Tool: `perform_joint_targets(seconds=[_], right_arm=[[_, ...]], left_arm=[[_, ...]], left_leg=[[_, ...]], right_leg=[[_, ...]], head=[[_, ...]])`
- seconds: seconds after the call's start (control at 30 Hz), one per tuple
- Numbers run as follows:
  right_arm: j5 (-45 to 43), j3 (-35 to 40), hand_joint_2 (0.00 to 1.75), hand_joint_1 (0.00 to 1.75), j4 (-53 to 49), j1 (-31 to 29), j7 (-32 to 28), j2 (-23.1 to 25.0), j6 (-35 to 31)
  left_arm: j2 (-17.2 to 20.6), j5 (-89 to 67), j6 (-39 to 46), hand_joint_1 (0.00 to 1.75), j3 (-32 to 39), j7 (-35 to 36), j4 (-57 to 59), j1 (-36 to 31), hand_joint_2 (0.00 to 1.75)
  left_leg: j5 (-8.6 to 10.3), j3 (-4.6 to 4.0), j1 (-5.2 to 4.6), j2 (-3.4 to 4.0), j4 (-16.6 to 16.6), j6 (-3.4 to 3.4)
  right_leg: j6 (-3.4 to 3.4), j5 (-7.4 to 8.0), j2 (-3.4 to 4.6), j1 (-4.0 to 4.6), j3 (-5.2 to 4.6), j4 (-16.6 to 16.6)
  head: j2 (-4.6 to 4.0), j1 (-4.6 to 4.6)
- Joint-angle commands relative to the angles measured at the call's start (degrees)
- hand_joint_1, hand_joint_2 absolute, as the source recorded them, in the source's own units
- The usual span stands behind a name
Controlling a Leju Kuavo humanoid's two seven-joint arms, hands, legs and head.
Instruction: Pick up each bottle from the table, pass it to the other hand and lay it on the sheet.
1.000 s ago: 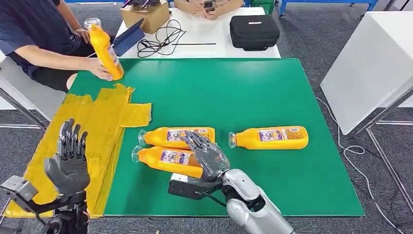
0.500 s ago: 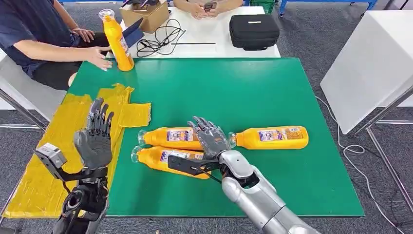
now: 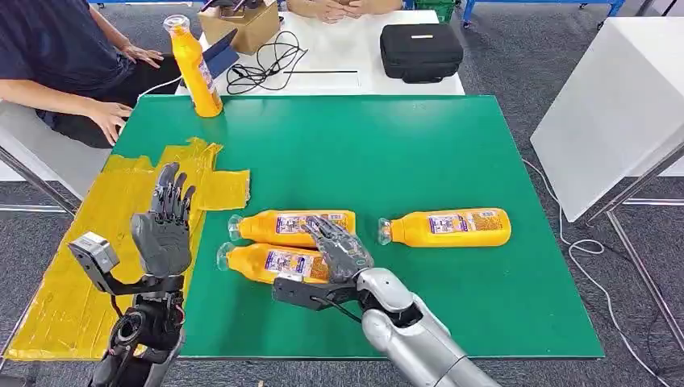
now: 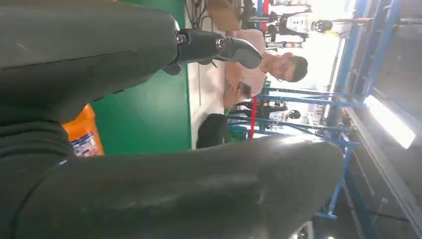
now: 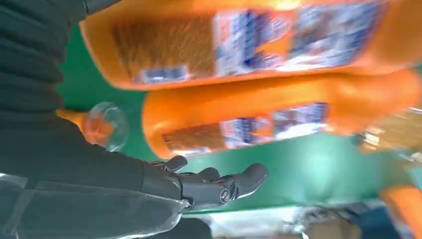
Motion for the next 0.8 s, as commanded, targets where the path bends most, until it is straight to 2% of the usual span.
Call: perform_joint_targets(seconds=[0.03, 0.07, 0.23, 0.4, 0.63, 0.8], right_arm=[[-3.17, -1.53, 1.75, 0.00, -22.52, 8.68, -4.82, -5.83, -6.15], [-3.17, -1.50, 1.75, 0.00, -22.57, 8.87, -4.82, -5.90, -6.15], [-2.91, -1.33, 1.75, 0.00, -21.24, 8.61, -5.34, -5.57, -5.70], [-0.74, 0.89, 1.75, 0.00, -19.17, 8.90, -3.55, -4.82, -2.86], [2.62, 0.90, 1.75, 0.00, -10.75, 8.09, 2.29, -3.45, -0.77], [4.36, -0.97, 1.75, 0.00, -6.65, 7.79, 4.11, -2.67, 1.31]], left_arm=[[0.41, -0.70, 0.65, 0.00, 0.39, -0.57, -0.70, 2.11, 0.00], [0.40, -0.70, 0.65, 0.00, 0.39, -0.57, -0.73, 2.06, 0.00], [0.39, -0.71, 0.63, 0.00, 0.42, -0.56, -0.68, 1.79, 0.00], [0.70, -0.59, 0.79, 0.00, 0.79, -0.43, -1.77, 2.20, 0.00], [-0.91, -0.76, -0.26, 0.00, 1.28, 0.90, -2.73, 2.00, 0.00], [-0.98, -1.08, -0.51, 0.00, 1.33, 1.82, -3.43, 1.32, 0.00]], left_leg=[[-0.07, 0.06, 0.00, -0.08, -0.01, 0.00], [-0.22, 0.24, 0.05, -0.05, 0.04, -0.01], [-0.05, 0.00, 0.00, -0.02, -0.01, -0.01], [-0.13, 0.16, 0.05, 0.11, -0.01, -0.05], [-0.06, 0.13, 0.01, 0.05, -0.08, -0.01], [-0.06, 0.12, 0.03, 0.07, -0.05, -0.02]], right_leg=[[0.08, -0.08, -0.14, -0.01, 0.11, -0.06], [0.16, -0.20, -0.19, 0.05, 0.35, -0.10], [0.06, -0.03, -0.08, 0.00, 0.04, -0.06], [0.11, -0.06, -0.02, 0.05, 0.19, -0.10], [0.06, -0.03, -0.01, 0.01, 0.16, -0.12], [0.08, -0.01, -0.01, 0.03, 0.16, -0.11]], head=[[0.00, 0.00], [0.00, 0.02], [0.00, 0.02], [0.00, 0.02], [0.00, 0.00], [0.00, 0.02]])
